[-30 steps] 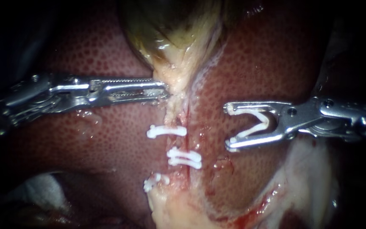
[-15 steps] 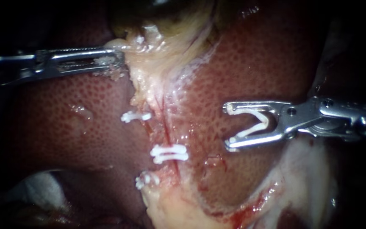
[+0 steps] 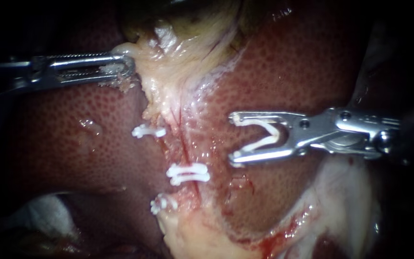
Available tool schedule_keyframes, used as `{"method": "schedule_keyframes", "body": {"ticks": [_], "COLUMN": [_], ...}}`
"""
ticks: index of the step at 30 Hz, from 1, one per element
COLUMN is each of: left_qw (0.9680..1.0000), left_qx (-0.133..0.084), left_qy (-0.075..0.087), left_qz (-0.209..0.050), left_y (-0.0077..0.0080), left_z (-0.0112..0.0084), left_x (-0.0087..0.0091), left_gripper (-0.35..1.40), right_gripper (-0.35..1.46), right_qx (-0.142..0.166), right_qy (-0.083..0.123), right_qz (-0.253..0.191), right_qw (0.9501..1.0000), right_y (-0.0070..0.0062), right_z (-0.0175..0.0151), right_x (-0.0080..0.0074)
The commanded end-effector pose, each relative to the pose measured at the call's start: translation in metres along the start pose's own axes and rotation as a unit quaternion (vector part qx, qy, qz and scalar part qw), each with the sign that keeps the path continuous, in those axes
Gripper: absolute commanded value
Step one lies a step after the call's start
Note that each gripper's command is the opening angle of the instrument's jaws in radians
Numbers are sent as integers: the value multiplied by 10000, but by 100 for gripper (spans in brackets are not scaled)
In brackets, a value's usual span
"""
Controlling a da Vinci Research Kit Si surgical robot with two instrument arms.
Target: Clipping third clip right tube
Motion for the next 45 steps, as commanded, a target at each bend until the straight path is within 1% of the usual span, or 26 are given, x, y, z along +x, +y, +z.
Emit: {"method": "schedule_keyframes", "body": {"ticks": [1,4,5,10,13,15,17,19,20,22,24,28,31,36,38,45], "left_qw": [10000,10000,10000,10000,10000,10000,10000,10000,10000,10000,10000,10000,10000,10000,10000,10000], "left_qx": [12,21,37,43,46,48,37,40,42,31,32,32,32,33,33,34], "left_qy": [3,8,13,16,17,18,15,17,18,15,16,16,16,16,16,17], "left_qz": [4,6,7,8,8,8,8,9,9,10,10,10,10,10,10,10], "left_y": [0,1,2,3,4,4,4,4,4,5,5,5,5,5,5,5], "left_z": [2,4,4,5,5,6,6,7,8,8,9,9,9,9,9,10], "left_x": [-1,-3,-3,-4,-4,-4,-4,-5,-5,-5,-5,-5,-5,-5,-5,-5], "left_gripper": [-35,-35,-35,-35,-35,-35,-35,-35,-35,-35,-35,-35,-35,-35,-35,-35], "right_gripper": [49,49,49,49,49,49,49,49,49,49,49,49,49,49,49,49], "right_qx": [10,-24,-15,-18,19,58,137,207,247,332,416,583,623,637,652,694], "right_qy": [-23,-86,-147,-287,-397,-433,-455,-461,-480,-442,-332,-99,-13,99,179,282], "right_qz": [44,94,104,209,276,326,445,510,578,695,849,1022,1084,1145,1165,1222], "right_qw": [10000,9999,9998,9994,9988,9985,9979,9974,9969,9960,9950,9930,9922,9913,9909,9897], "right_y": [4,12,16,25,26,25,22,20,18,15,13,10,10,12,15,20], "right_z": [7,23,30,56,70,80,89,94,98,101,104,107,110,108,106,99], "right_x": [-6,-20,-27,-52,-67,-77,-84,-87,-88,-86,-84,-78,-74,-64,-58,-41]}}
